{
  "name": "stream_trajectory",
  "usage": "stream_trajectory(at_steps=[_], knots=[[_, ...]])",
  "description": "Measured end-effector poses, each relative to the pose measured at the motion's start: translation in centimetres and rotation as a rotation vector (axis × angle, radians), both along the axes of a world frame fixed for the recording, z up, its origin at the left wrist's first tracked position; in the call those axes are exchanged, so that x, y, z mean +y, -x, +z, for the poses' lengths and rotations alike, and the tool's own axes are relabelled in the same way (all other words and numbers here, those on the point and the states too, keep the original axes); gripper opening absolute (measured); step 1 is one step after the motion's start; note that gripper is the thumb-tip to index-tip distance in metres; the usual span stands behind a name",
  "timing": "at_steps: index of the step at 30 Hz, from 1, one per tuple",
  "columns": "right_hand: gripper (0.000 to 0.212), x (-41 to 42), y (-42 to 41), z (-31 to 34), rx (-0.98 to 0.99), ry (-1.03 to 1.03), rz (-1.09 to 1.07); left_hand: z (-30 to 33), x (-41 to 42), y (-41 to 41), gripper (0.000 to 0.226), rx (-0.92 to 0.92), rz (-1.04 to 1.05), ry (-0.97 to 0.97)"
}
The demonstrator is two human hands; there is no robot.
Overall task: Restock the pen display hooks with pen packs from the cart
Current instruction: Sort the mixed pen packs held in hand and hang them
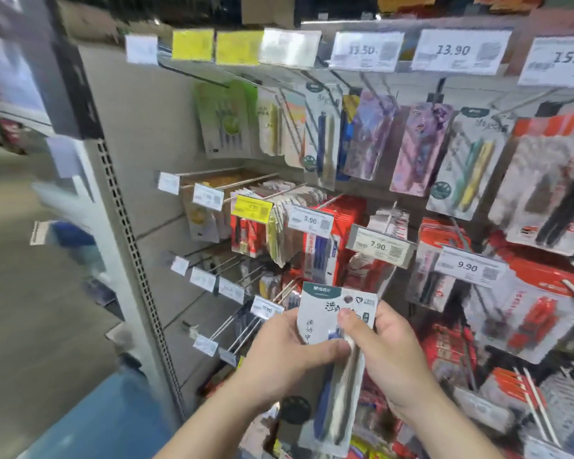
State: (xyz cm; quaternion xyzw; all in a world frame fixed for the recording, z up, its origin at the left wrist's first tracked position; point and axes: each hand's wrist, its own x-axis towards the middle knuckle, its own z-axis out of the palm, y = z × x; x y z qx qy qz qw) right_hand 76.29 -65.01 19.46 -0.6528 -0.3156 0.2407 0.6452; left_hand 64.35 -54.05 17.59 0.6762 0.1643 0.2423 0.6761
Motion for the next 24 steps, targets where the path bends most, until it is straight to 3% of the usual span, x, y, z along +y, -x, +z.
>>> stream_trajectory(at_steps=[8,11,14,20,24], knots=[[0.013,8.0,3.9,1.0,0.048,-0.050,0.026,0.9,6.9,4.1,0.023,0.004,0.008,0.006],[0.016,11.0,5.8,1.3,0.032,-0.060,0.023,1.9,9.8,5.6,0.033,-0.016,0.025,0.004],[0.011,13.9,7.5,1.6,0.053,-0.100,0.025,2.6,12.8,7.0,0.013,-0.010,0.082,-0.024],[0.024,18.1,9.7,3.4,0.022,-0.125,-0.004,4.1,17.5,8.8,0.017,-0.068,0.032,-0.029],[0.020,19.9,10.7,4.3,0.037,-0.149,-0.011,5.0,19.8,9.3,0.017,-0.079,0.031,-0.022]])
